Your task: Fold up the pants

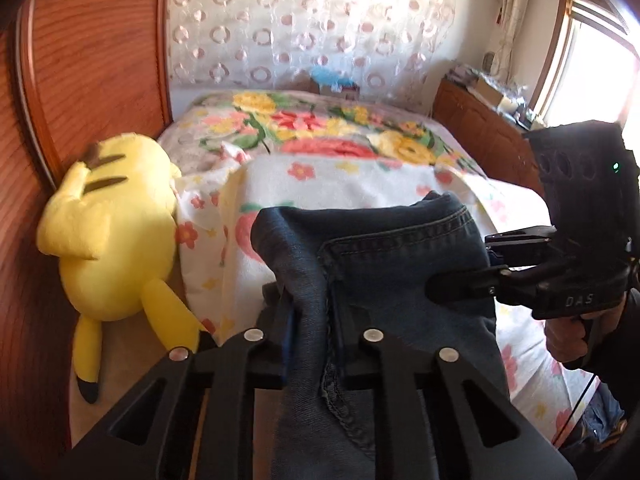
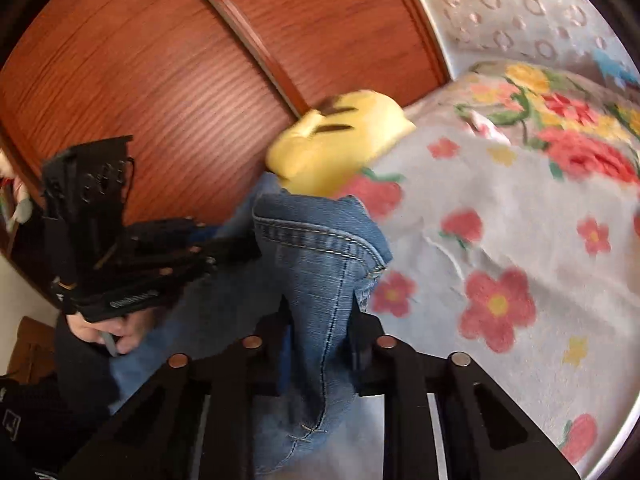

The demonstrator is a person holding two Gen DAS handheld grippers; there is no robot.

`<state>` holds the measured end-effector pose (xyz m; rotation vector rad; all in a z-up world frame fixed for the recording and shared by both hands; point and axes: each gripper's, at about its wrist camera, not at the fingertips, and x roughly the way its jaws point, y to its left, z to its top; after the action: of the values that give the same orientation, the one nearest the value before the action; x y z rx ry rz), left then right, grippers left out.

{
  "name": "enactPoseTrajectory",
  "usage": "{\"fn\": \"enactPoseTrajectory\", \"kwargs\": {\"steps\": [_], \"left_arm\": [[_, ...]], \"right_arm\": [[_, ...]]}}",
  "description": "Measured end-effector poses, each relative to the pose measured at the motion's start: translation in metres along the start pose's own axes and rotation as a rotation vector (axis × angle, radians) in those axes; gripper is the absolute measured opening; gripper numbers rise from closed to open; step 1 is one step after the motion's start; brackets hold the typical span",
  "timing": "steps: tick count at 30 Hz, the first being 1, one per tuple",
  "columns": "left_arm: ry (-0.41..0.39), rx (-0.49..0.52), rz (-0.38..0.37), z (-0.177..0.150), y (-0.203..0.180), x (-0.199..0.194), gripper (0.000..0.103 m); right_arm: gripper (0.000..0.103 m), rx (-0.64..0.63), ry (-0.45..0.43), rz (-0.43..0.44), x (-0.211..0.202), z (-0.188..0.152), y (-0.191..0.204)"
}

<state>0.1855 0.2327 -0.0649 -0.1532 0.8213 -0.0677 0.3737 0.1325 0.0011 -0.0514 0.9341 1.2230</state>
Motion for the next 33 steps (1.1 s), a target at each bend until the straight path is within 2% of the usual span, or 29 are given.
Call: {"fn": "enactPoseTrajectory", "kwargs": {"steps": [7, 11, 14, 17, 20, 23, 25, 27, 29, 31, 33], "left_arm": [[-0.162, -0.021, 0.043, 0.033, 0.016, -0.066, 0.015], [-0.246, -0.020, 0.089, 0.069, 0.028, -0.097, 0.015], [-0.264, -0.017, 0.117, 0.093, 0.034, -0.096, 0.015], [-0.243, -0.003, 0.128, 0.116, 0.036, -0.070, 0.015], [-0.157, -0.014, 0.107, 0.125, 0.040, -0.021, 0.019], [-0.092, -0.010, 0.123, 0.118, 0.039, 0.020, 0.023], [-0.068, -0.012, 0.104, 0.112, 0.037, 0.032, 0.028], [-0.046, -0.011, 0.102, 0.105, 0.034, 0.041, 0.031], [-0.024, -0.002, 0.099, 0.096, 0.029, 0.046, 0.031], [0.000, 0.006, 0.094, 0.087, 0.024, 0.050, 0.031], [0.022, 0.007, 0.100, 0.076, 0.019, 0.053, 0.031]], "right_arm": [[0.017, -0.151, -0.047, 0.050, -0.016, 0.051, 0.050], [0.017, -0.198, -0.082, 0.090, -0.021, 0.086, 0.061], [0.017, -0.224, -0.124, 0.086, -0.022, 0.105, 0.056], [0.017, -0.188, -0.142, 0.052, -0.011, 0.120, 0.024], [0.017, -0.106, -0.136, -0.007, 0.008, 0.119, -0.028], [0.018, -0.047, -0.104, -0.105, 0.034, 0.110, -0.079], [0.020, -0.002, -0.055, -0.196, 0.058, 0.105, -0.111], [0.022, 0.021, -0.035, -0.216, 0.071, 0.098, -0.132], [0.044, 0.031, -0.054, -0.197, 0.074, 0.095, -0.140], [0.050, 0.041, -0.054, -0.235, 0.076, 0.094, -0.145], [0.052, 0.038, -0.058, -0.260, 0.069, 0.091, -0.145]]}}
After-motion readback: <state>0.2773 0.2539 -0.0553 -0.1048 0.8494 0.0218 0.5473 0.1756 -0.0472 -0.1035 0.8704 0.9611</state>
